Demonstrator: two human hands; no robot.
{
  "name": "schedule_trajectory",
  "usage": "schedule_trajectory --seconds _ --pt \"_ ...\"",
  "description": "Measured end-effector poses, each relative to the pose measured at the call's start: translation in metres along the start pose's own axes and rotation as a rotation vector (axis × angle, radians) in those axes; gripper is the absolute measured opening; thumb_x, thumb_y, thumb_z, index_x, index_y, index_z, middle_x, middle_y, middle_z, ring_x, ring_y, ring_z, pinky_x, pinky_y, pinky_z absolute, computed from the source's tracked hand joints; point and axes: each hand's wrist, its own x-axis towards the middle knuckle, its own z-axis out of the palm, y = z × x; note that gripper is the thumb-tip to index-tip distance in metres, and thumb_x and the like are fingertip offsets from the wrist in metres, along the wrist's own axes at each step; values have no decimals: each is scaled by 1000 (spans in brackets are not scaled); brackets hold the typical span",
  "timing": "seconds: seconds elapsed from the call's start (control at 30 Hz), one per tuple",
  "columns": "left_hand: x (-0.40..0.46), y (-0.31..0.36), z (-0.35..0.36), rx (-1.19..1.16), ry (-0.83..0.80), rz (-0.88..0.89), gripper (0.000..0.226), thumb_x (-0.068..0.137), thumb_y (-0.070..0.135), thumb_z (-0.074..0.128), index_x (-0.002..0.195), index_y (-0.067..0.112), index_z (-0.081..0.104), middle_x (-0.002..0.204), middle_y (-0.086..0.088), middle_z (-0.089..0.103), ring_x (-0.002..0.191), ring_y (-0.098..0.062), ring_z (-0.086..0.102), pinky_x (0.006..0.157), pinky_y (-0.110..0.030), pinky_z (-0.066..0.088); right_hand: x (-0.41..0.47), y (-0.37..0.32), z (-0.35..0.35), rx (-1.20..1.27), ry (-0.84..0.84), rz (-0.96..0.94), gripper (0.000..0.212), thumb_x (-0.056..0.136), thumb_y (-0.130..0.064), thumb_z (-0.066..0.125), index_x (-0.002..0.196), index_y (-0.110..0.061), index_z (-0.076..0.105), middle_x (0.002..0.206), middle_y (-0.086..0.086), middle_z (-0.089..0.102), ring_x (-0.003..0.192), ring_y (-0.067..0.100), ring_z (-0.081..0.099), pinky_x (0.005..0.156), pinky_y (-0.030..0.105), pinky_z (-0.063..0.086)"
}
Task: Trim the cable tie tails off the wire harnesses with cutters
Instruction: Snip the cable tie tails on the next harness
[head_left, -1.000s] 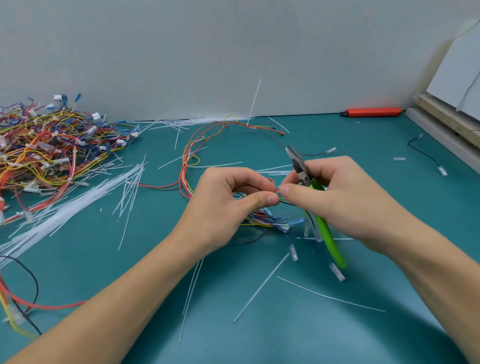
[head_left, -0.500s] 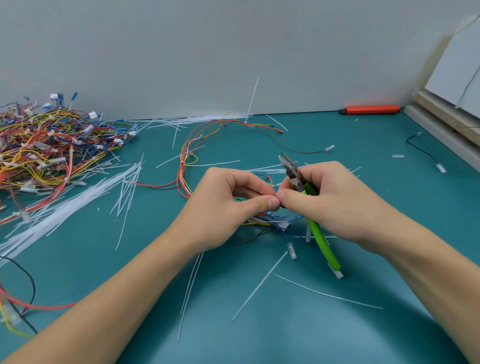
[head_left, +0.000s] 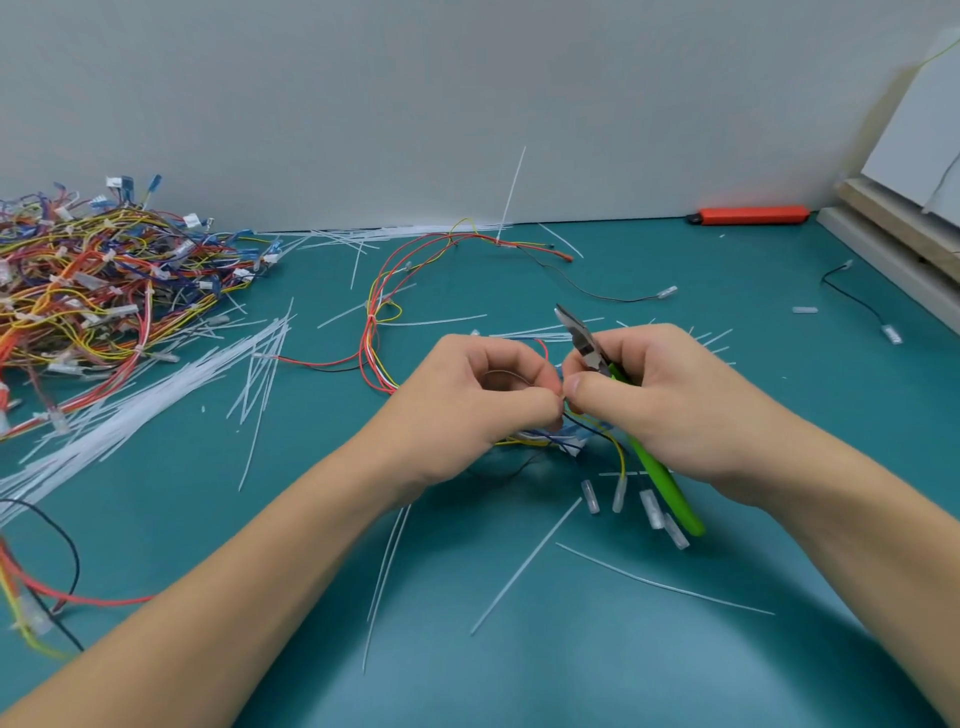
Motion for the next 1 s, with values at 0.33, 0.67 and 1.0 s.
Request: schedule_trajectory --seconds 0.33,0.67,1.0 --pt "1 1 -5 81 -84 -7 10 76 17 68 83 11 71 80 -19 71 74 -17 58 78 -38 44 -1 -7 1 76 -31 51 21 84 -29 59 80 -10 67 76 17 48 75 21 38 74 40 32" --pt "-2 2 -9 15 -46 34 7 79 14 73 84 11 73 82 -20 71 77 -19 59 81 -39 48 -1 -7 0 115 41 36 17 81 -33 65 76 -18 70 70 -2 52 68 12 44 68 31 37" --pt "-31 23 4 348 -509 225 21 82 18 86 101 17 78 93 7 80 91 -2 73 93 -25 54 4 -2 -38 273 216 158 27 98 -20 61 74 -16 73 74 9 68 55 16 43 49 23 35"
